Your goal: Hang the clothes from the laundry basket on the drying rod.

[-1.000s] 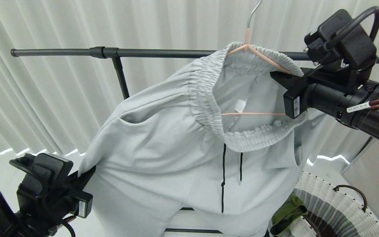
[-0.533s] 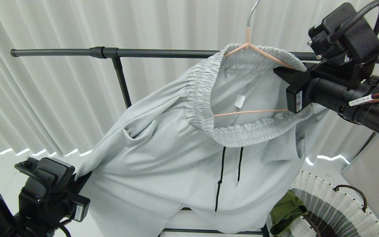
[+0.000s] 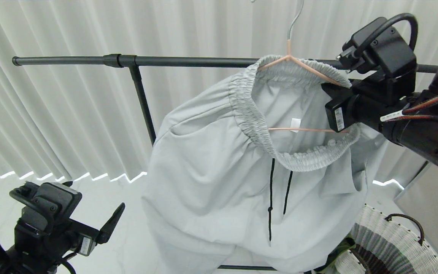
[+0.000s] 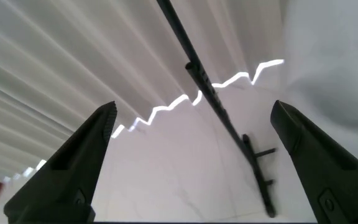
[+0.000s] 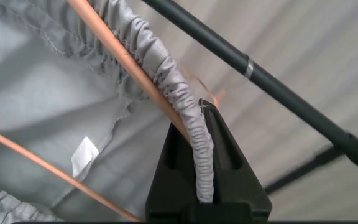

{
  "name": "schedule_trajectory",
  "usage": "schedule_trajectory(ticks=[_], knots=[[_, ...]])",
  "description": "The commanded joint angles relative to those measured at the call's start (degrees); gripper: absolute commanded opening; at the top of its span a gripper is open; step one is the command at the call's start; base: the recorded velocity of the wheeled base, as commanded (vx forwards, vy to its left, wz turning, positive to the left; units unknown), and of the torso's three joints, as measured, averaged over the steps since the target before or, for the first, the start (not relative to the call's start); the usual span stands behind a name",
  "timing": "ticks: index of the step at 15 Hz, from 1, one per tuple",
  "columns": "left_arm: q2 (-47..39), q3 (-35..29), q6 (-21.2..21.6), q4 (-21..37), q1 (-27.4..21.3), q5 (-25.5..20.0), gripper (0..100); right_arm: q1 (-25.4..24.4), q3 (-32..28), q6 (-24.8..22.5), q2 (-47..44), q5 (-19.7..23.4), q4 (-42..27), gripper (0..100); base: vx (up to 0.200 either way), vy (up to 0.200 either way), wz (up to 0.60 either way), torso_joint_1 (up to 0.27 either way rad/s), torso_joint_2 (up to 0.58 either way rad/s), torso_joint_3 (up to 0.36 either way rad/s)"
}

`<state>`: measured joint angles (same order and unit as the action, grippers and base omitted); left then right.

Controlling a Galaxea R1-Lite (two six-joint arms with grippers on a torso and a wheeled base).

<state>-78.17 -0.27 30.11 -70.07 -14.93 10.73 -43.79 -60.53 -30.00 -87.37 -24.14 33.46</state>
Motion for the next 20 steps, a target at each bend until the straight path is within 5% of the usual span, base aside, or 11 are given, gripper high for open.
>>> schedule_trajectory(ticks=[1, 10, 15, 20], knots=[[2.49, -0.26, 1.35, -0.07, -0.01, -0.01, 100, -0.16, -1.35, 0.03, -3.07, -3.02, 0.02, 0, 0.0, 0.0, 0.0, 0.0, 0.0, 0.0], [5.22, -0.26, 4.08, -0.07, -0.01, -0.09, 100, 0.37, -11.63, 2.84, -13.53, -26.22, 0.29, 0, 0.0, 0.0, 0.0, 0.0, 0.0, 0.0], [5.13, -0.87, 3.73, -0.07, -0.01, -0.01, 100, 0.72, -11.54, 4.07, -13.7, -29.12, 0.29, 0, 0.0, 0.0, 0.0, 0.0, 0.0, 0.0], [5.13, -0.61, 3.73, -0.07, -0.01, -0.36, 100, 1.16, -11.19, 4.16, -14.5, -29.12, 0.2, 0, 0.2, 0.0, 0.0, -0.001, 0.0, 0.004]])
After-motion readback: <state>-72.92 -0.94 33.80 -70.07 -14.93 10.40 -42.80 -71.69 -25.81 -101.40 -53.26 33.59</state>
